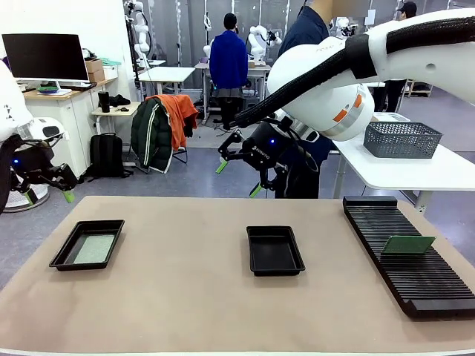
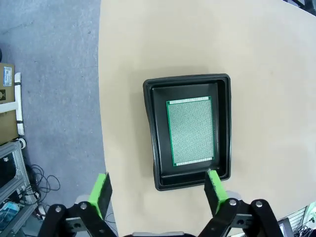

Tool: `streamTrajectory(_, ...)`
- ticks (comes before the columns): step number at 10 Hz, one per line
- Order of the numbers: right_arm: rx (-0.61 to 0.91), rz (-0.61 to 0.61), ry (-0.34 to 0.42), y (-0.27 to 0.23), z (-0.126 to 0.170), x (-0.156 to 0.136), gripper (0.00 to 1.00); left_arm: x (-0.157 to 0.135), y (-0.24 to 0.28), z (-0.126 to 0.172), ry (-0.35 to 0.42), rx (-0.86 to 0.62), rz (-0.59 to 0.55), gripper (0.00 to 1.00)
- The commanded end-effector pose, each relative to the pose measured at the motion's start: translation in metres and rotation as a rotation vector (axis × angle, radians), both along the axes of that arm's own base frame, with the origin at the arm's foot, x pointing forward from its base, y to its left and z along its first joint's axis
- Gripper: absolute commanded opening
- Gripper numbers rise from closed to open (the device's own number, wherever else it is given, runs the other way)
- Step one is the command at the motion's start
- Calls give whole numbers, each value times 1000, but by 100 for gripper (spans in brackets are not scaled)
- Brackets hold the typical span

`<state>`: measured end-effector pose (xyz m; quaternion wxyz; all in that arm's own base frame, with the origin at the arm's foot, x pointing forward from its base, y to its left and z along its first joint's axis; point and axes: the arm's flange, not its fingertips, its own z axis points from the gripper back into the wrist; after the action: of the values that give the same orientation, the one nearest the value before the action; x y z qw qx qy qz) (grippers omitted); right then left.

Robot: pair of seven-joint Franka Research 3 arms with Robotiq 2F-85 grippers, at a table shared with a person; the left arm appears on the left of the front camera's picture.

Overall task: Inspect and transfer BCBs to ESD trays.
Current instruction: Pick up the ESD tray and place it on the left side of the table, then pick up the Blank PCB from the PCB Rack and place it in the right ESD tray.

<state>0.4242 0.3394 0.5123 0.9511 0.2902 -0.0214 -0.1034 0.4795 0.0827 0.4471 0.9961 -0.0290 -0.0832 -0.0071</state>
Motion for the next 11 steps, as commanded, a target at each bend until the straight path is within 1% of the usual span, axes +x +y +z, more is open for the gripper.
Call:
streamTrajectory(1, -20, -16, 8, 2, 1, 1, 100, -1, 3, -5, -2, -2, 9, 100)
streamTrajectory(11, -20, -16, 8, 2, 1, 1, 100, -1, 3, -5, -2, -2, 9, 100)
